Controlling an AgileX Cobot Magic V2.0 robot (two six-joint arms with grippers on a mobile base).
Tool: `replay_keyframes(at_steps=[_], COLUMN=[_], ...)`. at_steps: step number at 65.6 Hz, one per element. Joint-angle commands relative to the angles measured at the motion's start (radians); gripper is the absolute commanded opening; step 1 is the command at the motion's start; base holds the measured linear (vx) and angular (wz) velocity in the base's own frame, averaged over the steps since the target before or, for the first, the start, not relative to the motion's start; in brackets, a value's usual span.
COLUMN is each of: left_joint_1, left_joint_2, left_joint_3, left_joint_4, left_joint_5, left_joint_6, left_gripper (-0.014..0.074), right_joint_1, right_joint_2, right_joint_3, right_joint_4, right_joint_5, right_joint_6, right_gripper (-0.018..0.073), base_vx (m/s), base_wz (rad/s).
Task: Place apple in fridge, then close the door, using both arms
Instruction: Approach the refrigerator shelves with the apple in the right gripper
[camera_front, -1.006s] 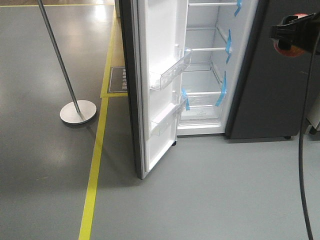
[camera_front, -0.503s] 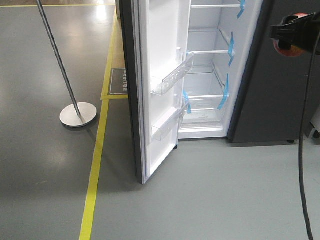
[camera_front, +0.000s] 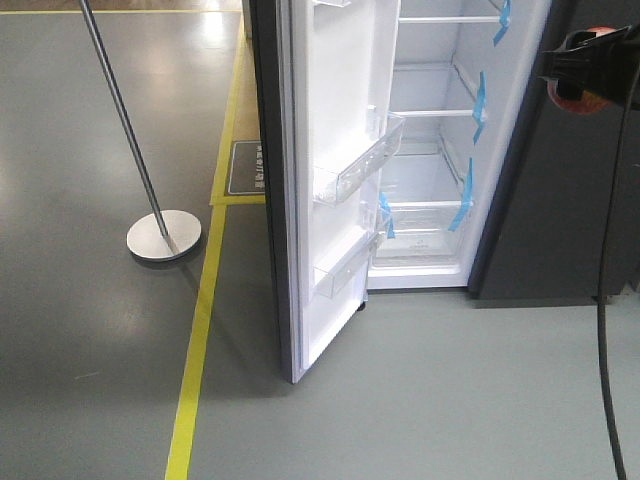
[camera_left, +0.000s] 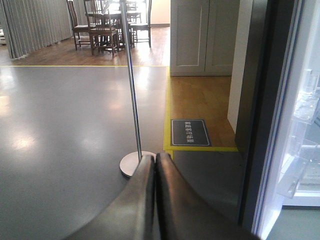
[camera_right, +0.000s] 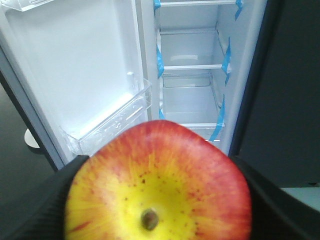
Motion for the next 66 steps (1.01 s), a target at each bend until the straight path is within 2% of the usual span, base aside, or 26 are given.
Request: replay_keyframes(at_steps=[1,66], left_joint_1=[-0.009,-0.009], left_joint_2=[-0.016,-0.016], left_joint_3=[-0.017,-0.017], left_joint_4=[0.0,0.0], left_joint_5=[-0.069,-0.069], left_joint_6=[0.001,0.001], left_gripper=[-0.0006,-0.0006], right_joint_1=[-0.005,-0.005], right_joint_2=[-0.037,-0.037], right_joint_3=[-0.03,-0.03], right_joint_4=[0.0,0.0], right_joint_5=[-0.083,-0.083], right_joint_6=[-0.008,-0.008], right_gripper=[0.0214,0.0214], base_vx=[0.1,0.1], base_wz=[0.05,0.02])
